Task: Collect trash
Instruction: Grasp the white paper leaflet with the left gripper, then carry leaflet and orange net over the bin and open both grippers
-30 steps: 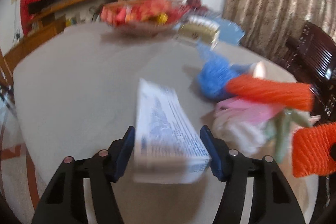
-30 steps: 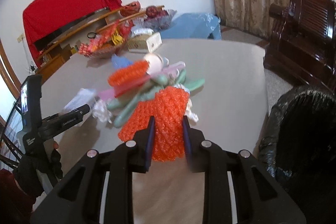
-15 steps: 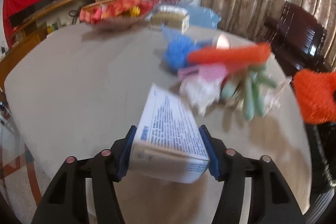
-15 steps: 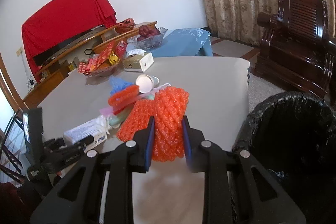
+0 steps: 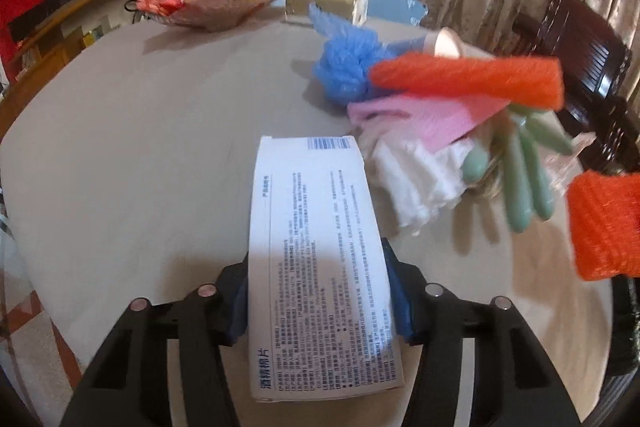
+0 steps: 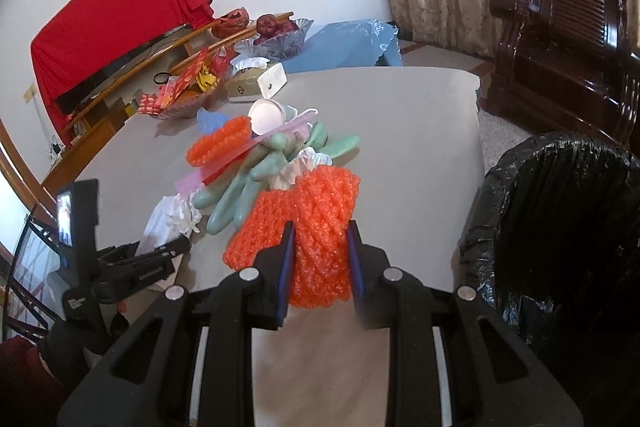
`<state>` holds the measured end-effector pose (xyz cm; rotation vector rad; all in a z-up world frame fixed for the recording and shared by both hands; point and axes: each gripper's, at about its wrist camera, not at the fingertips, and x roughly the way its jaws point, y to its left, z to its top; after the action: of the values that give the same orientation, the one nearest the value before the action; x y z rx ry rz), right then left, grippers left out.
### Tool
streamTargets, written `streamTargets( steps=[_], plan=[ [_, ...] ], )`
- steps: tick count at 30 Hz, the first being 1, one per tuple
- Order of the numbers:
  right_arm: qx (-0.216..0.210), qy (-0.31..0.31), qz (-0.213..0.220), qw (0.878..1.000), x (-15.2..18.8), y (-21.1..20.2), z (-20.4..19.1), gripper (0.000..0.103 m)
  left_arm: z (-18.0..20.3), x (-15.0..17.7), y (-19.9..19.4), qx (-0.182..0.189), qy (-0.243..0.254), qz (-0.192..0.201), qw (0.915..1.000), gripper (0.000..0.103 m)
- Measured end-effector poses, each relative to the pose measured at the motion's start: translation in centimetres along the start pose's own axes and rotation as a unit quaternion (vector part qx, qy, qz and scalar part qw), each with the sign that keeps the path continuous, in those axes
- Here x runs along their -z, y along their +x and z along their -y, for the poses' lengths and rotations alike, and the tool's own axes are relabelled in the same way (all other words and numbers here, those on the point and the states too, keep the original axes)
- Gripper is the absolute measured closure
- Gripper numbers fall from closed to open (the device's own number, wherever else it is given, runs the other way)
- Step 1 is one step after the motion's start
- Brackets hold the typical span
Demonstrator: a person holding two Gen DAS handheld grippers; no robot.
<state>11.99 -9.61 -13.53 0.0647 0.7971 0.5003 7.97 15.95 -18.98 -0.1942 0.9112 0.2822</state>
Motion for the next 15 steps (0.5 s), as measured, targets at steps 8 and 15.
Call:
streamTargets(
  steps=[8,15],
  plan=[
    [0.001,-0.008,0.031,0.999,-1.2,-2.3,-0.1,0.079,1.1,-1.8,-8.0,0.040,-0.002,0.093,0.9949,0.048],
    [0.016,0.002,0.079,0.997,-2.5,-6.8,1.8,0.079,7.6,-4.3,-12.0,0.122,0.064,0.133,0.9814,0.048]
  ],
)
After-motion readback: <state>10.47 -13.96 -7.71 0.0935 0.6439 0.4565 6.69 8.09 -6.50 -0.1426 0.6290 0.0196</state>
